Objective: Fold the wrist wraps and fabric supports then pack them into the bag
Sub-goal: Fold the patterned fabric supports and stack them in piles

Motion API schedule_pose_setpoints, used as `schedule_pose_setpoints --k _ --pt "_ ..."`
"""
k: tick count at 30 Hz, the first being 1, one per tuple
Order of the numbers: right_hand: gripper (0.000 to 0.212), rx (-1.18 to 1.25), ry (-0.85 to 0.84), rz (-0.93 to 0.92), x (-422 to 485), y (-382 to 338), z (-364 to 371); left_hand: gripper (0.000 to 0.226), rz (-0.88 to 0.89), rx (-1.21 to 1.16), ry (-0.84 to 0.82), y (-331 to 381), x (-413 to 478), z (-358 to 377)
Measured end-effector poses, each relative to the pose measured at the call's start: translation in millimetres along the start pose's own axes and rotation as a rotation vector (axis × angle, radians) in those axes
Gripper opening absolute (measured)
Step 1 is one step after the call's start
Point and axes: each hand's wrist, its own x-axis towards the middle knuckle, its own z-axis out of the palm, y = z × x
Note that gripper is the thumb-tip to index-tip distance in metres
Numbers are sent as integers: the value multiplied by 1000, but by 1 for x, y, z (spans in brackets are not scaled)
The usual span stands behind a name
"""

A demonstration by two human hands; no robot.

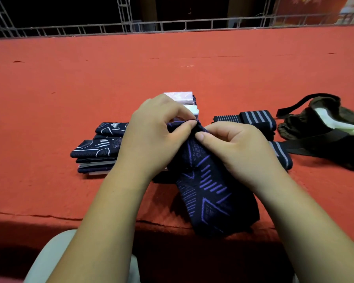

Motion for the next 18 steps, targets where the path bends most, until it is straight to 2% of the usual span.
schedule_pose_setpoints --k 2,5,7,9,13,15,18 --pt "15 -46 2 -31 -1 0 0 8 -176 -82 29 2 0 0" --pt "14 -66 23 -56 -1 1 1 17 -535 -323 95 -3 1 3" --pt "14 -70 28 -53 0 2 2 30 -675 -489 68 -6 2 3" --pt "14 -57 16 -34 1 2 4 30 -704 -594 -11 -3 1 2" --pt "9 73 -29 20 3 -5 6 14 -587 -659 -124 3 1 -3" --pt "8 137 7 19 4 -7 6 8 -560 -686 -154 -1 0 -5" --pt "8 226 95 22 6 -8 5 34 -580 -644 -271 -13 -3 -9"
